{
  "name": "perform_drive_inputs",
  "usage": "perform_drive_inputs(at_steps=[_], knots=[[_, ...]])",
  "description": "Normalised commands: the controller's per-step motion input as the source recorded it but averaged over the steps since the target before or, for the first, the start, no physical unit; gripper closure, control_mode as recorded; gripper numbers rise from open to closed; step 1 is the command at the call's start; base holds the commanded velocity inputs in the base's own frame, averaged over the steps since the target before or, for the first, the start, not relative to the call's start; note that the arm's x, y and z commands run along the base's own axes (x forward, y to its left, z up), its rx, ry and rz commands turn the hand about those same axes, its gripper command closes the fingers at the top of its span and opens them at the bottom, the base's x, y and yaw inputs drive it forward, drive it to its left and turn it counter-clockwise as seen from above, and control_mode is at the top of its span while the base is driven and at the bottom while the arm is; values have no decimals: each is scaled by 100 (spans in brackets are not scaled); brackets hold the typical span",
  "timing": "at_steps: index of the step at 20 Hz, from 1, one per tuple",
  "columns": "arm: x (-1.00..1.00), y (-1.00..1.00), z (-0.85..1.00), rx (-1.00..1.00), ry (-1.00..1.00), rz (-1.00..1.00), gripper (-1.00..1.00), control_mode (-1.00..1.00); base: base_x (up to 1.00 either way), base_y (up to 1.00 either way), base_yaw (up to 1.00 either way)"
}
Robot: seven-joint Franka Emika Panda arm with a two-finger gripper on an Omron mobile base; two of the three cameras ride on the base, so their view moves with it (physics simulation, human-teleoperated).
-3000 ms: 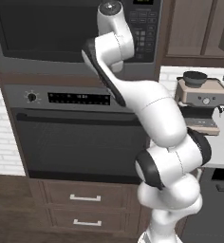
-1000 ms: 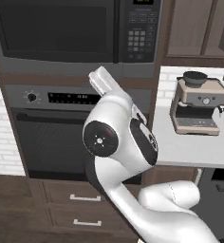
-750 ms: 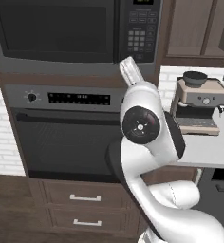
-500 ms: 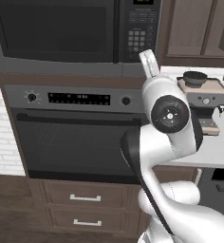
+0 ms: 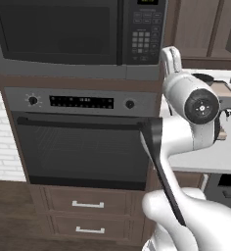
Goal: Open the microwave, place the bowl with waffle inside the microwave, then close the microwave door and turn it on.
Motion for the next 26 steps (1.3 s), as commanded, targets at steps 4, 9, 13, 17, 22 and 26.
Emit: perform_drive_inputs(at_steps=[4, 9, 13, 17, 22, 26], knots=[[51, 0, 0, 1, 0, 0, 100, -100, 0, 0, 0], [46, 1, 0, 0, 0, 0, 100, -100, 0, 0, 0], [43, 1, 0, 0, 0, 0, 100, -100, 0, 0, 0], [44, 2, 0, 0, 0, 0, 100, -100, 0, 0, 0], [43, 3, 1, 0, 0, -1, 100, -100, 0, 0, 0], [42, 0, 0, 0, 0, 0, 100, -100, 0, 0, 0]])
